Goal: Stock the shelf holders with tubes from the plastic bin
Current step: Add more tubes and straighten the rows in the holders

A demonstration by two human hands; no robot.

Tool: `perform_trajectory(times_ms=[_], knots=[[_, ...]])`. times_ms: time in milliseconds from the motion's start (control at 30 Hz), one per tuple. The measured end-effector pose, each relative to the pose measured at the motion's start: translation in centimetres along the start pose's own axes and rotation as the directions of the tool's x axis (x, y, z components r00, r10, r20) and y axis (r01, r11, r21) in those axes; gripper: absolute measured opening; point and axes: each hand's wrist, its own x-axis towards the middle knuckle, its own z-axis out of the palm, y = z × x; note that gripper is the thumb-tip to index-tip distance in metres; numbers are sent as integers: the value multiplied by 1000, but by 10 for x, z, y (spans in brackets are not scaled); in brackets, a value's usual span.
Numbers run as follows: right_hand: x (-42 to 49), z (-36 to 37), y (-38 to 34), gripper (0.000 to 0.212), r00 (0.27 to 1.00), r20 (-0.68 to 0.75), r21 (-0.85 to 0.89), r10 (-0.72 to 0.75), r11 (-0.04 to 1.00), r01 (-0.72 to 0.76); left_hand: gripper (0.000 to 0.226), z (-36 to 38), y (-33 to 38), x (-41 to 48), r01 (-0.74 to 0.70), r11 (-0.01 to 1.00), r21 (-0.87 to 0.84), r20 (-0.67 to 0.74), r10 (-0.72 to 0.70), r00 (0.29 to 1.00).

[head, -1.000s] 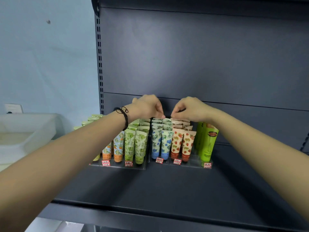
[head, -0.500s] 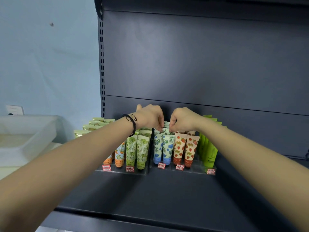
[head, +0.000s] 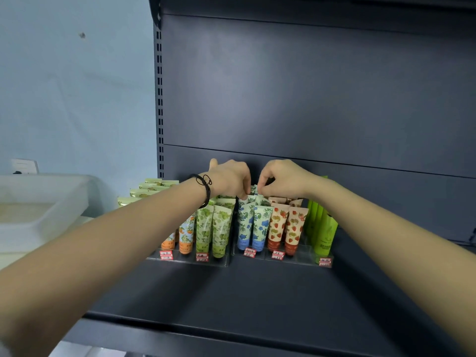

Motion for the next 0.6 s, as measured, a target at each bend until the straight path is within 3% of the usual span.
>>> perform_trajectory(times_ms=[67, 167, 433, 600], knots=[[-8, -1, -7, 10, 997, 15, 33, -80, 996, 80, 13, 0, 1, 1, 8, 1000, 10, -4, -8, 1000], [-9, 10, -9, 14, 988, 84, -84, -133, 987, 140, 12, 1, 1, 2, 25, 1000, 17, -7, -25, 1000], [1, 26, -4, 6, 995, -20, -70, -102, 993, 100, 18, -2, -5, 0, 16, 996, -85, 1, -16, 1000], [-2, 22, -8, 17, 995, 27, -61, -98, 993, 99, 28, -13, -9, -1, 7, 997, -74, 61, -2, 998]])
